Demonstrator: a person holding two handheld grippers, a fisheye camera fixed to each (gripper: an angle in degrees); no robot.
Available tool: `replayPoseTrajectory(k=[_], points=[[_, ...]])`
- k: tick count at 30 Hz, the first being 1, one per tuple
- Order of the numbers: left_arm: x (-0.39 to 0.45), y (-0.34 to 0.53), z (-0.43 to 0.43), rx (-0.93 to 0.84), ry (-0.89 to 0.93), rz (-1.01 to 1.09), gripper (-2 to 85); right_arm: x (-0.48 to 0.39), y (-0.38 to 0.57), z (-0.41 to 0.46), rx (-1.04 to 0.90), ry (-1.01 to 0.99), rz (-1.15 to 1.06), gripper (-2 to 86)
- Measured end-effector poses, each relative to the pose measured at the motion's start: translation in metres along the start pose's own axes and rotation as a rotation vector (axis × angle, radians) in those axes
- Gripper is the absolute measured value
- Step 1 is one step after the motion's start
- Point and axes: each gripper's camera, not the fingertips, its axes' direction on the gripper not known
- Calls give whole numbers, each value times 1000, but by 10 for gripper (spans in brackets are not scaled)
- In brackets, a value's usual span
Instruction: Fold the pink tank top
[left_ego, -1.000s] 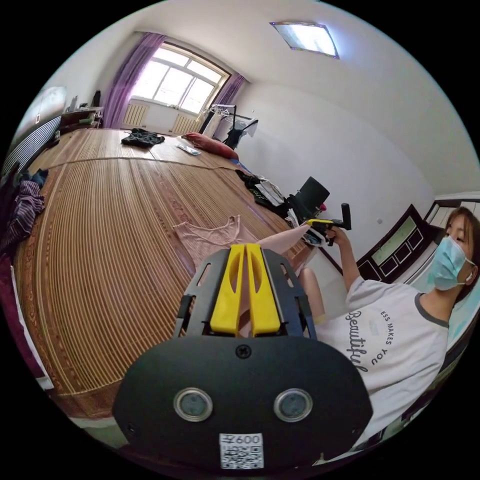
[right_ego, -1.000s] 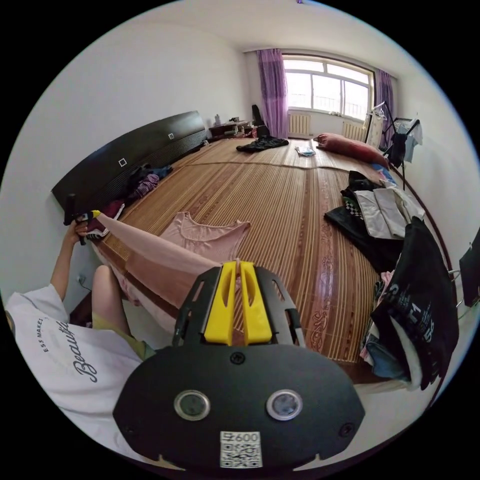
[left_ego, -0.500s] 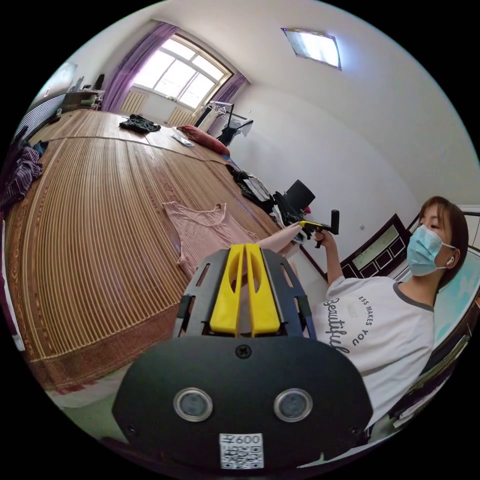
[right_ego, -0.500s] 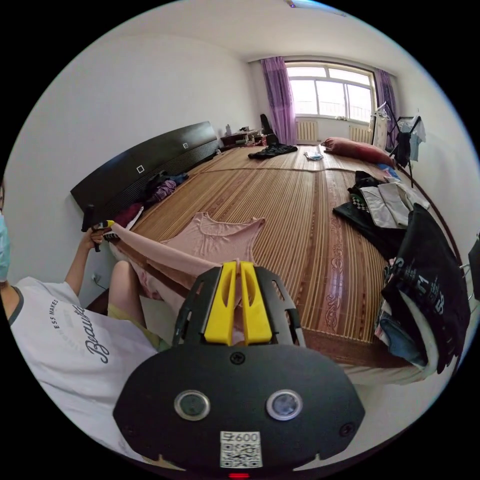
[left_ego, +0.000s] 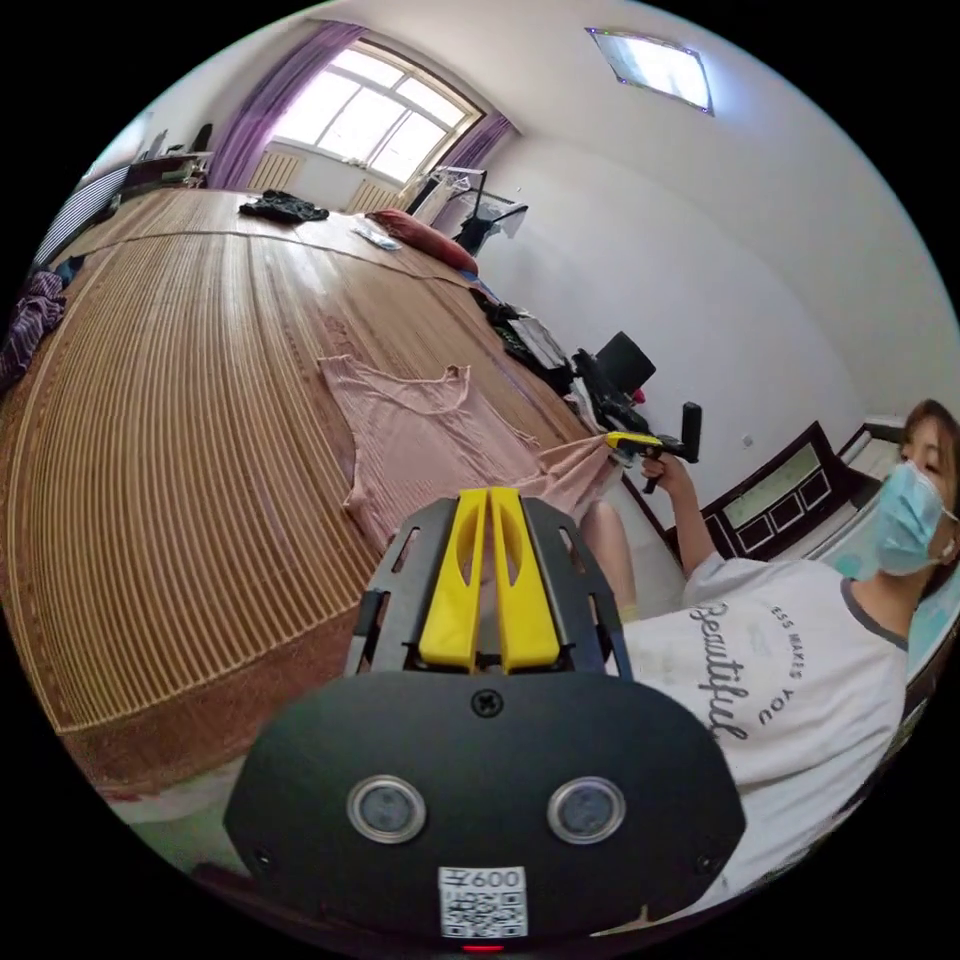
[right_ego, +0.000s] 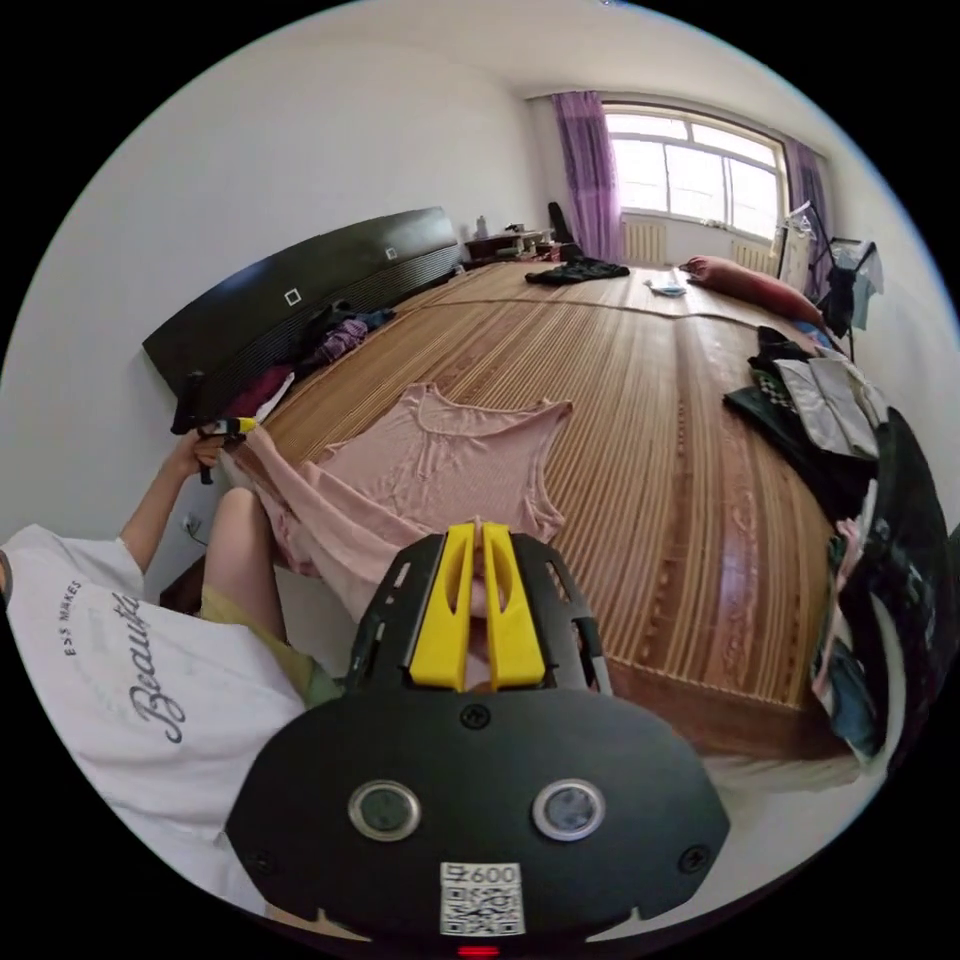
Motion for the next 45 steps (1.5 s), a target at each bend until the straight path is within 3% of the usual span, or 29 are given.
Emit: replayPoseTrajectory(k=[3, 6, 8, 13, 22, 24, 29, 35, 38, 45], points=[[-25, -21, 75, -127, -95, -39, 9, 4, -14, 92, -116, 31, -5, -9], [-38, -25, 135, -285, -343, -2, 7, 1, -10, 180, -354, 203, -75, -9], [-47, -35, 146, -242, -434, 35, 6, -5, -11, 199, -250, 328, -146, -9], [-97, -97, 164, -272, -477, 40, 5, 26, -69, 254, -307, 396, -217, -9], [-212, -265, 181, -210, -674, -55, 7, 147, -240, 344, -194, 499, -115, -9], [-218, -284, 164, -163, -706, -118, 8, 155, -261, 337, -181, 571, -65, -9], [-166, -259, 60, 51, -508, 34, 10, 114, -234, 215, 57, 548, -177, -9], [-123, -148, -56, 40, -263, 41, 9, 89, -123, 45, 104, 373, -68, -9], [-115, -100, -100, 6, -298, 47, 9, 87, -76, -14, 88, 289, 24, -8], [-119, -77, -153, -14, 39, -63, 10, 109, -71, -81, 42, 91, 174, -8]])
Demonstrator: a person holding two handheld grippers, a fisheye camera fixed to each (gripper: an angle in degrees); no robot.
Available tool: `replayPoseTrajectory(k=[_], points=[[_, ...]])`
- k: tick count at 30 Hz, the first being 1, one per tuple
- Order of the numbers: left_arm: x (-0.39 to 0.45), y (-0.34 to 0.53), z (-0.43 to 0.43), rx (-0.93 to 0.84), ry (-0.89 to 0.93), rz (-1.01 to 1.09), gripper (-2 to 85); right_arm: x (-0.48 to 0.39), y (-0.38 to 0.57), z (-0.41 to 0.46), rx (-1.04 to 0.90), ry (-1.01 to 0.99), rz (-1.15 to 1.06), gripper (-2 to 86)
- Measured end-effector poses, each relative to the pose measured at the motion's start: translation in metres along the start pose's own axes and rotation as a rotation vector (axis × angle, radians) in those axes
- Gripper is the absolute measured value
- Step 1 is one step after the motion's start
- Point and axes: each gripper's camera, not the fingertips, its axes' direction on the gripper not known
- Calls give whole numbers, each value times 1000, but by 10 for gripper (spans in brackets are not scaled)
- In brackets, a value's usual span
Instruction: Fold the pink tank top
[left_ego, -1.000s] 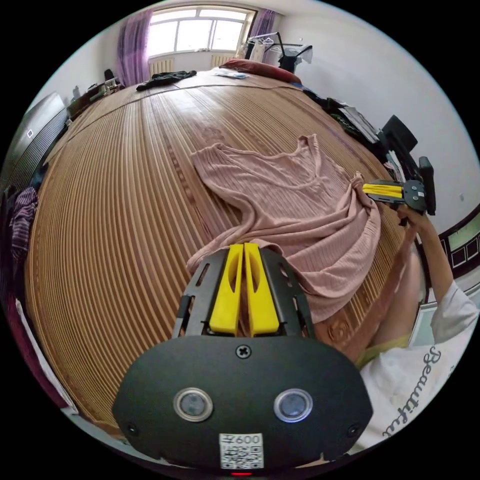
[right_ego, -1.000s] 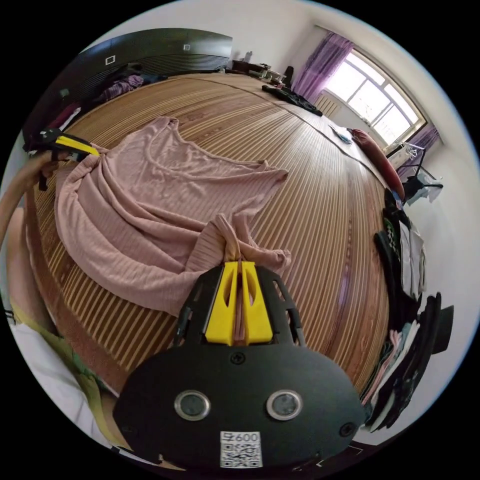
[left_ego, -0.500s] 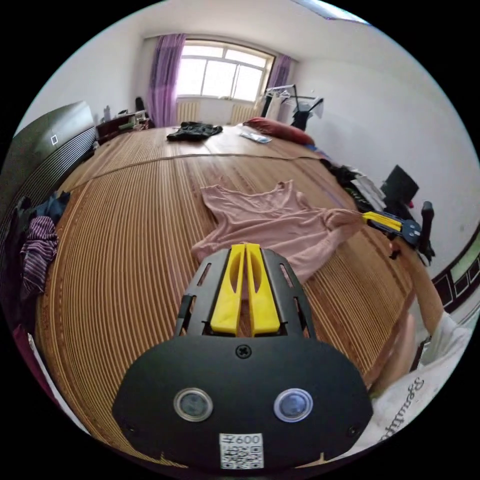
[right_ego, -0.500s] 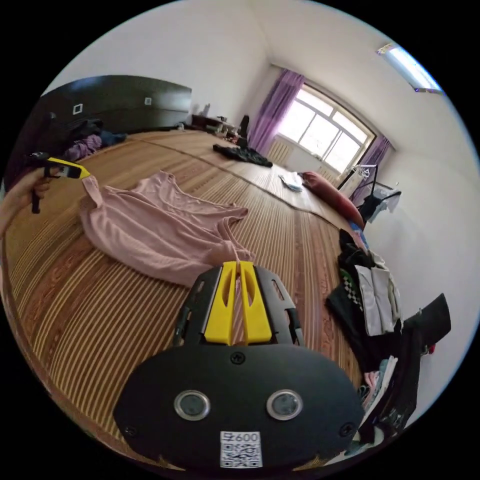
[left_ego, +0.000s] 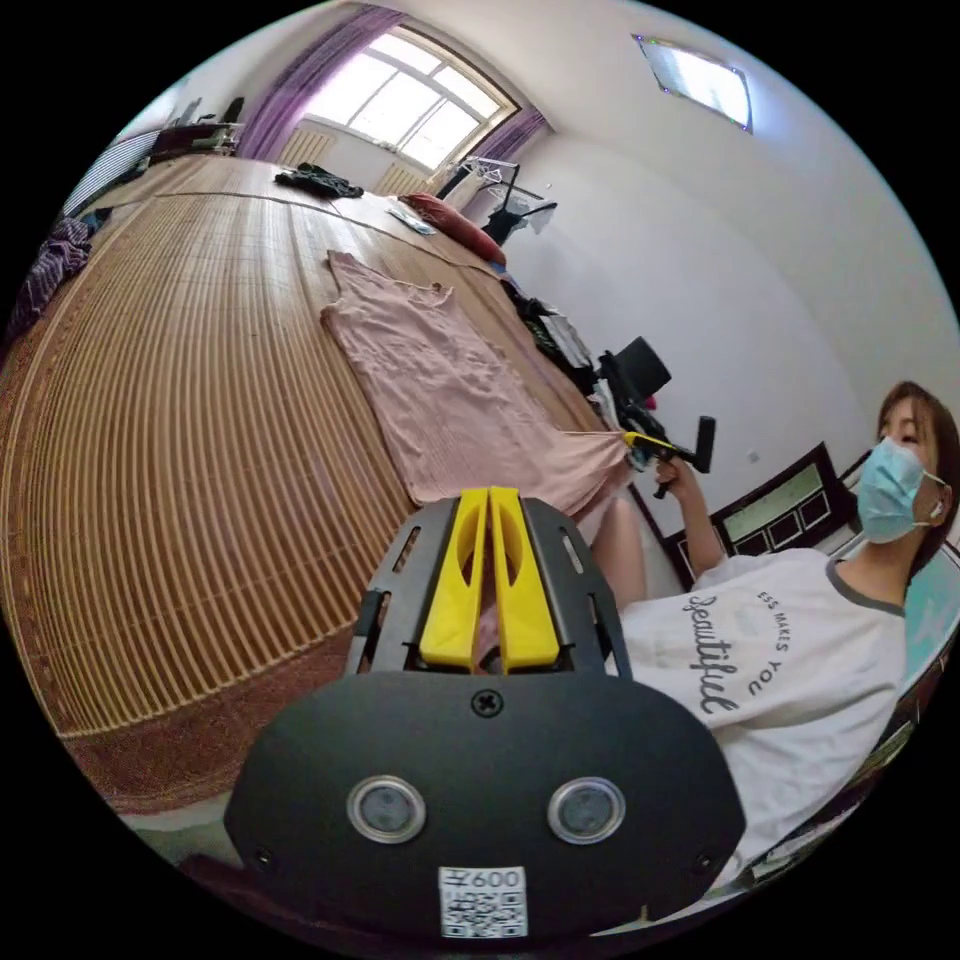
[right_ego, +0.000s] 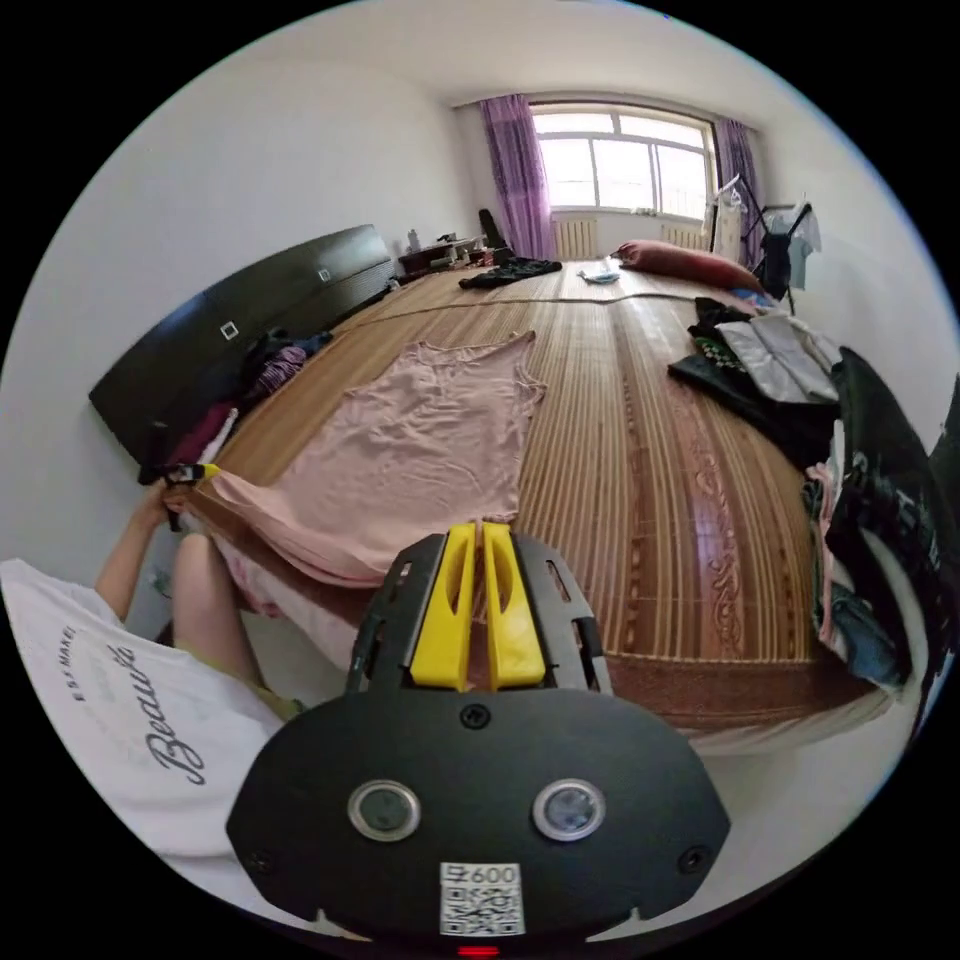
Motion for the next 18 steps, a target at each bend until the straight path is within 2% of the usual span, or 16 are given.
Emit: replayPoseTrajectory(k=[3, 8, 13, 18], points=[[19, 0, -21, -70, -17, 6, 9, -2, -12, -33, -9, -19, -1, -9], [33, 20, -28, -219, -106, -29, 8, -7, -4, -46, -164, 82, -45, -9], [28, 30, -40, -194, -89, -122, 8, 4, 9, -41, -262, 178, -18, -9], [20, 39, -61, -130, -87, -204, 7, 24, 5, -58, -230, 153, 60, -9]])
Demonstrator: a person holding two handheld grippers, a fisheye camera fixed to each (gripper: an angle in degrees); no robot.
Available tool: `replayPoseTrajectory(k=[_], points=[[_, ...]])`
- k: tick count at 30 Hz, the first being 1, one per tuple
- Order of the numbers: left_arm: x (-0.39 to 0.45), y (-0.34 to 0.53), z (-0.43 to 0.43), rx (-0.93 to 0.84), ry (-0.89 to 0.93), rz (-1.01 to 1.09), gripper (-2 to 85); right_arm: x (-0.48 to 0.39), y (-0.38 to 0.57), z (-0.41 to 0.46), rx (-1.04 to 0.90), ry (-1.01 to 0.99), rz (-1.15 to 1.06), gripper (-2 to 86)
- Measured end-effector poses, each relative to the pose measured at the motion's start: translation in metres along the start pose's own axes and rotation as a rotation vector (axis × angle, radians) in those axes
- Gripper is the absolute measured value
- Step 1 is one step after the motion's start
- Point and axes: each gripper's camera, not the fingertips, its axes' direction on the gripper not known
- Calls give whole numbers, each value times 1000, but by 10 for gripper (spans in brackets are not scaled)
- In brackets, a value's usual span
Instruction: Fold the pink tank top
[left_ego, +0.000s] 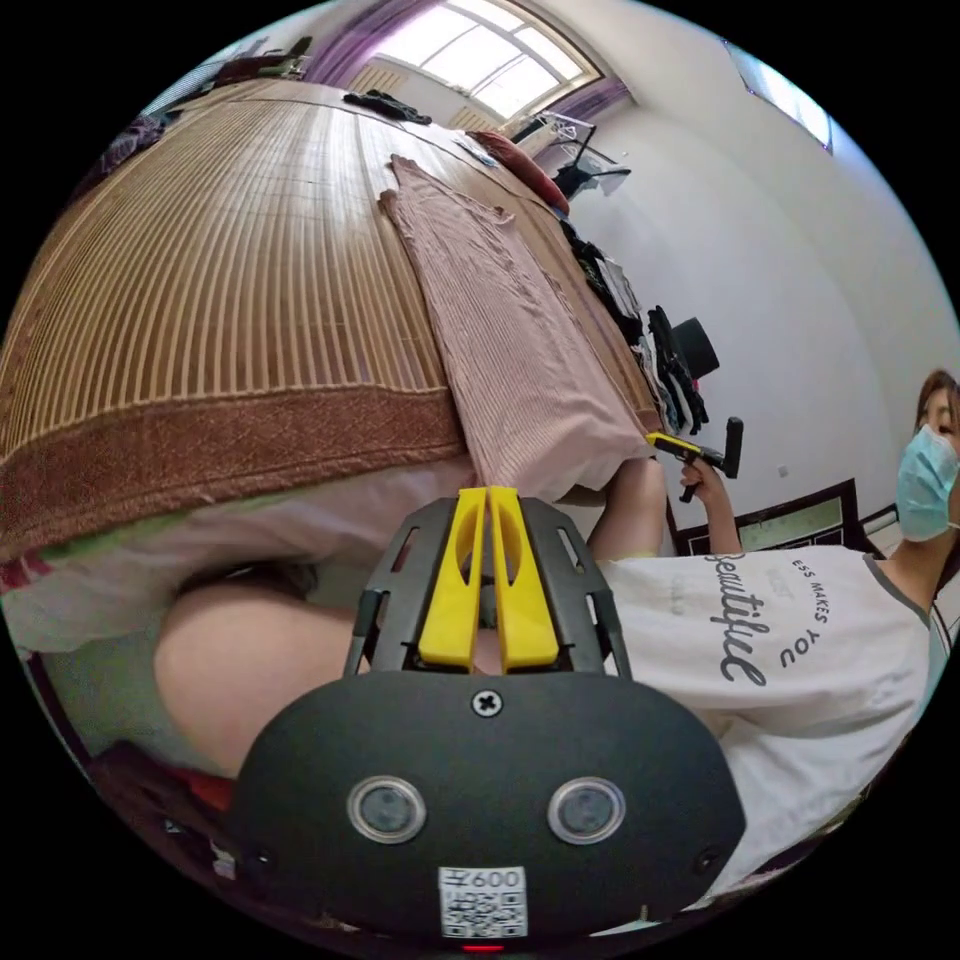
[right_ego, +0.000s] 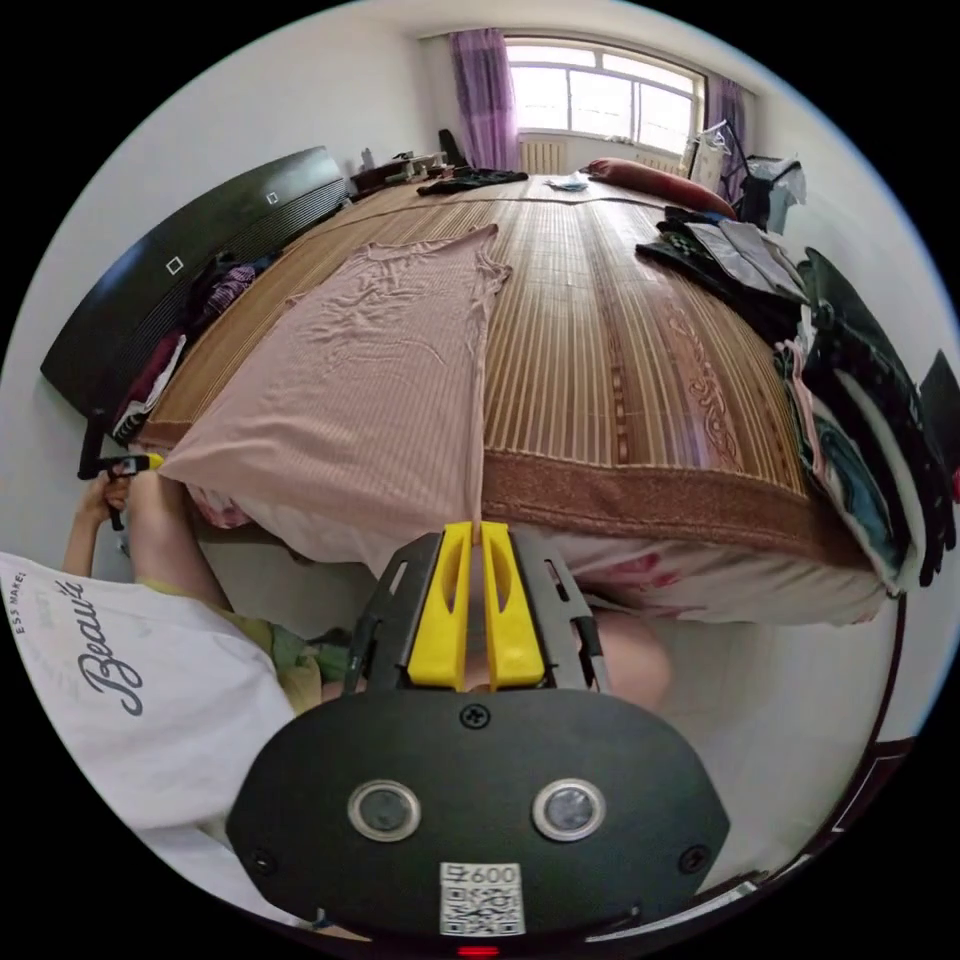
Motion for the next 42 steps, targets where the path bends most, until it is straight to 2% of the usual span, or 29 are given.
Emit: replayPoseTrajectory(k=[6, 10, 11, 13, 17, 18, 20, 22, 24, 27, 29, 31, 33, 35, 38, 42], points=[[-3, -8, -54, 165, 216, -38, 6, 47, -19, -56, 109, -172, 113, -9], [0, -24, -82, 216, 349, -65, 7, 97, -35, -88, 188, -506, 260, -8], [2, -26, -83, 208, 363, -83, 7, 109, -40, -87, 188, -586, 295, -8], [6, -29, -74, 113, 285, -94, 7, 122, -44, -76, 143, -601, 342, -8], [1, -26, -41, -93, 27, -160, 8, 114, -50, -32, -82, -370, 295, -9], [1, -25, -38, -105, 12, -166, 9, 111, -50, -27, -113, -326, 286, -9], [4, -21, -31, -136, -70, -178, 12, 93, -49, -13, -198, -95, 242, -9], [9, -18, -32, -157, -148, -193, 14, 79, -46, -14, -180, -44, 185, -9], [17, -17, -41, -140, -210, -186, 13, 73, -45, -19, -154, 36, 188, -8], [45, -40, -70, 77, -311, -31, 7, 54, -70, -32, -4, 223, 110, -8], [69, -85, -77, 295, -396, 165, 5, 32, -123, -29, 151, 260, -30, -8], [78, -131, -62, 369, -424, 291, 4, 14, -176, -16, 245, 210, -156, -8], [76, -184, -33, 361, -444, 343, 4, 5, -232, 8, 318, 163, -227, -8], [62, -250, 7, 320, -486, 313, 4, 17, -316, 50, 365, 47, -182, -8], [48, -304, 32, 313, -389, 285, 5, 49, -414, 108, 385, -179, -113, -7], [21, -344, 49, 213, -447, 173, 5, 72, -514, 175, 334, -273, -77, -1]])
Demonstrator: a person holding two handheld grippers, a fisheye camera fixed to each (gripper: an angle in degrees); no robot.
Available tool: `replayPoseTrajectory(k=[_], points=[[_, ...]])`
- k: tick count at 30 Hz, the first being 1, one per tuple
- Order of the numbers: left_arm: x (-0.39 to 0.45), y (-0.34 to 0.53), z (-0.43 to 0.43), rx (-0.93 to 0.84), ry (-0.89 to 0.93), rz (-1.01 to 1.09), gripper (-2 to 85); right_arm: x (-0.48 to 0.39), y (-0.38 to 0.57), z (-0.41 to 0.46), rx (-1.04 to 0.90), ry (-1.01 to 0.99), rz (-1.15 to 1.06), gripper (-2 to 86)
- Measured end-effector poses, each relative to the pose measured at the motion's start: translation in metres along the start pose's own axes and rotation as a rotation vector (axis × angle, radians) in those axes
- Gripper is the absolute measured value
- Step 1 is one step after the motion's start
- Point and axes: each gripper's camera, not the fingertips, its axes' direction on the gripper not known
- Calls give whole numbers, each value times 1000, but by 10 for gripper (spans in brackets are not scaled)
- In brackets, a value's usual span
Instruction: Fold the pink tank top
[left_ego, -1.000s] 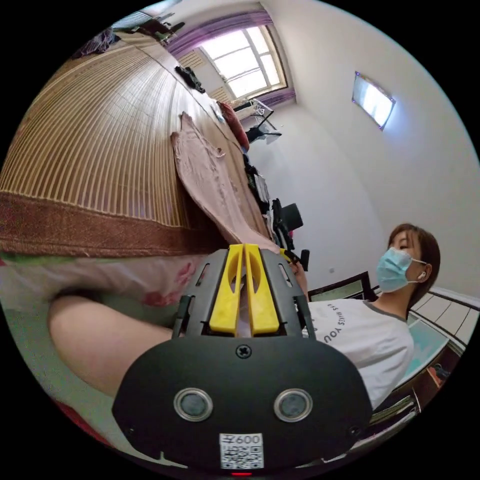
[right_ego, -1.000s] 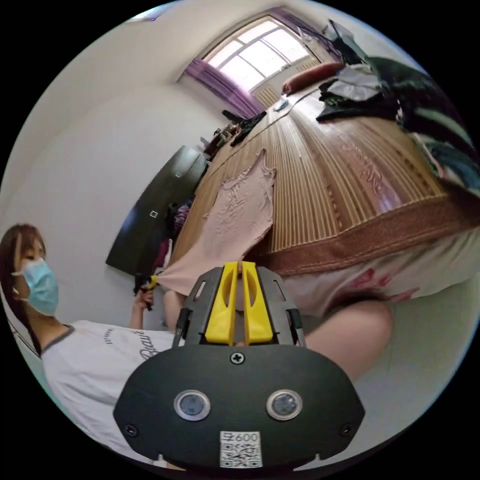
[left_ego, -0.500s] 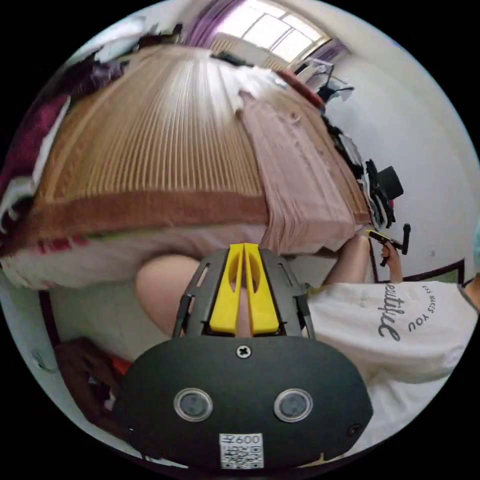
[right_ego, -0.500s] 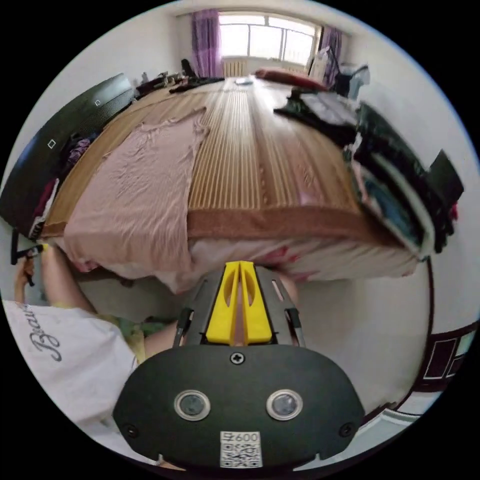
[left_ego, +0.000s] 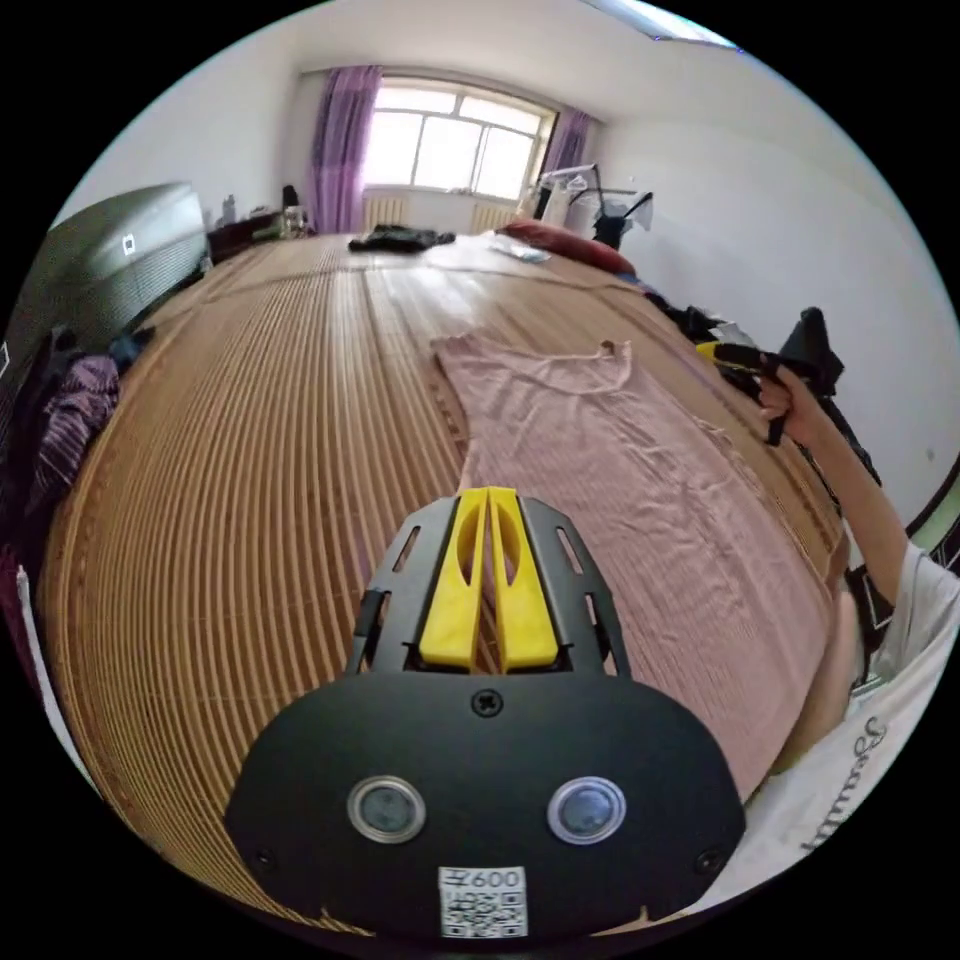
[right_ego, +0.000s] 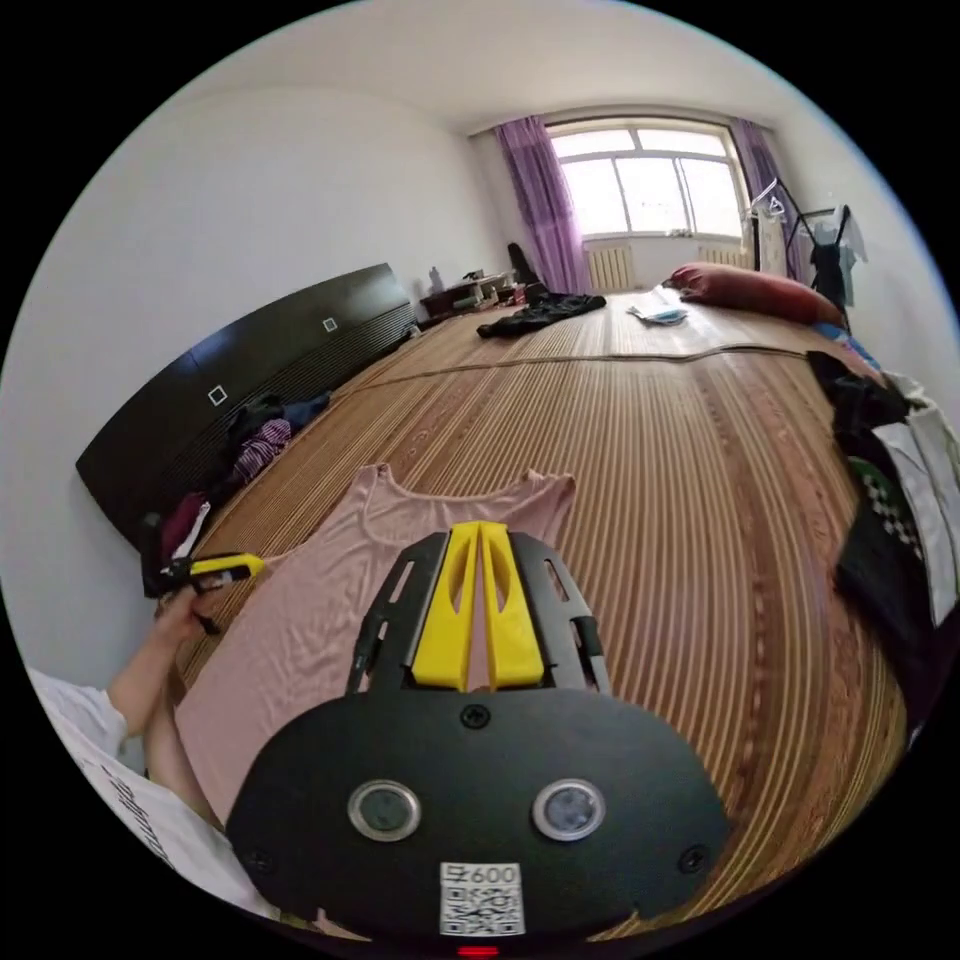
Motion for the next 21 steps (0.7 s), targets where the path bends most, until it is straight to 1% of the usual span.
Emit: replayPoseTrajectory(k=[1, 2, 4, 6, 8, 11, 15, 18, 21], points=[[-12, -10, 18, -126, 109, -24, 5, 14, -17, 24, -13, 3, 19, 8], [-23, -14, 19, -118, 169, -62, 5, 29, -32, 44, -10, 31, 63, 15], [-34, -19, 19, -117, 226, -93, 6, 44, -48, 72, -4, 61, 94, 17], [-43, -24, 17, -108, 264, -110, 6, 48, -62, 100, -36, 69, 40, 8], [-56, -30, 16, -96, 331, -139, 5, 47, -77, 144, -137, 139, -36, -3], [-72, -37, 13, -73, 420, -169, 4, 51, -87, 198, -269, 187, -77, -4], [-78, -50, 7, -68, 433, -163, 3, 61, -92, 231, -261, 219, -37, -2], [-78, -62, 1, -68, 415, -149, 1, 68, -96, 271, -360, 332, -31, -6], [-84, -73, -3, -66, 432, -157, 1, 74, -100, 291, -361, 359, -38, -7]])
